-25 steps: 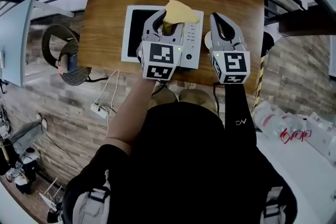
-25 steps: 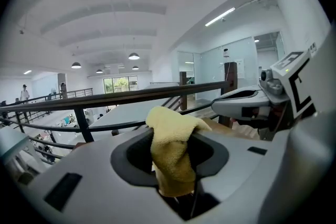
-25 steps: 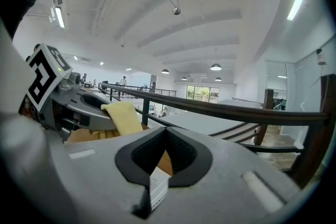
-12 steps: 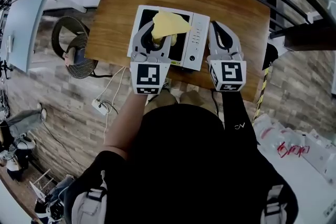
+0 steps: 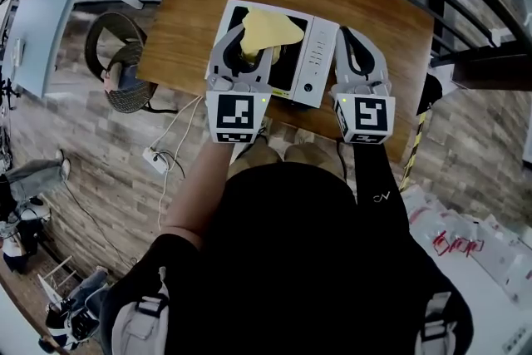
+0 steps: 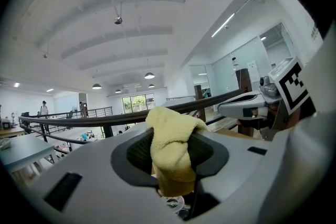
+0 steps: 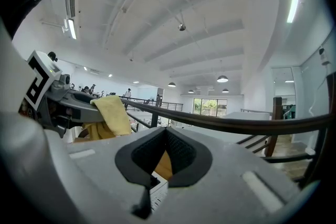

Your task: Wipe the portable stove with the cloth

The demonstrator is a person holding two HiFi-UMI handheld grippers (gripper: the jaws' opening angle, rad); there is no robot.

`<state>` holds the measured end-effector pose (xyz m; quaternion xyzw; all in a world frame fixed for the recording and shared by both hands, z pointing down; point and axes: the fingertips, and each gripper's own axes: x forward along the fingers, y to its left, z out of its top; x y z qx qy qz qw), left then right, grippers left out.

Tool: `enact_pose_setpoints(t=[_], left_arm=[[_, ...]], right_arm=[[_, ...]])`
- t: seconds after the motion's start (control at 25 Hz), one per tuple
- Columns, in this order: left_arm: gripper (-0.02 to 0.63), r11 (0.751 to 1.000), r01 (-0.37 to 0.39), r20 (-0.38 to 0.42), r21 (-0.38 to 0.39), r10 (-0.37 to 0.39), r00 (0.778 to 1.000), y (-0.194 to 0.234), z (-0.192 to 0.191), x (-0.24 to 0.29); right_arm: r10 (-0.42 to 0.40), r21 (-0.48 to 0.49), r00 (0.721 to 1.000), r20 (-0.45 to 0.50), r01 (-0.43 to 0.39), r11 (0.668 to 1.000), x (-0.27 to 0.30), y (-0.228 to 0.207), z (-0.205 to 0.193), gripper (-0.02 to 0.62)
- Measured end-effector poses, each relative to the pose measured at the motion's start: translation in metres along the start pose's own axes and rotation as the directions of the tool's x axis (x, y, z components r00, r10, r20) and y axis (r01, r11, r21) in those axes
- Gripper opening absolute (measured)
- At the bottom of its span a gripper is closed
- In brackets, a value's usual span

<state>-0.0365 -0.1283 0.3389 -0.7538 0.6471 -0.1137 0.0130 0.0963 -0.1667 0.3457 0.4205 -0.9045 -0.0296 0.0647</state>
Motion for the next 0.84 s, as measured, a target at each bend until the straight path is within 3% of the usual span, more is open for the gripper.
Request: enact_pose_setpoints(t=[0.84], left_arm=[[0.143, 0.999, -0.036, 0.018, -0.021, 0.036, 0.999, 0.010, 0.003, -0.005]], right_arm=[[0.021, -0.009, 1.000, -0.017, -0.022, 1.000, 0.005, 0.009, -0.006, 0.000]])
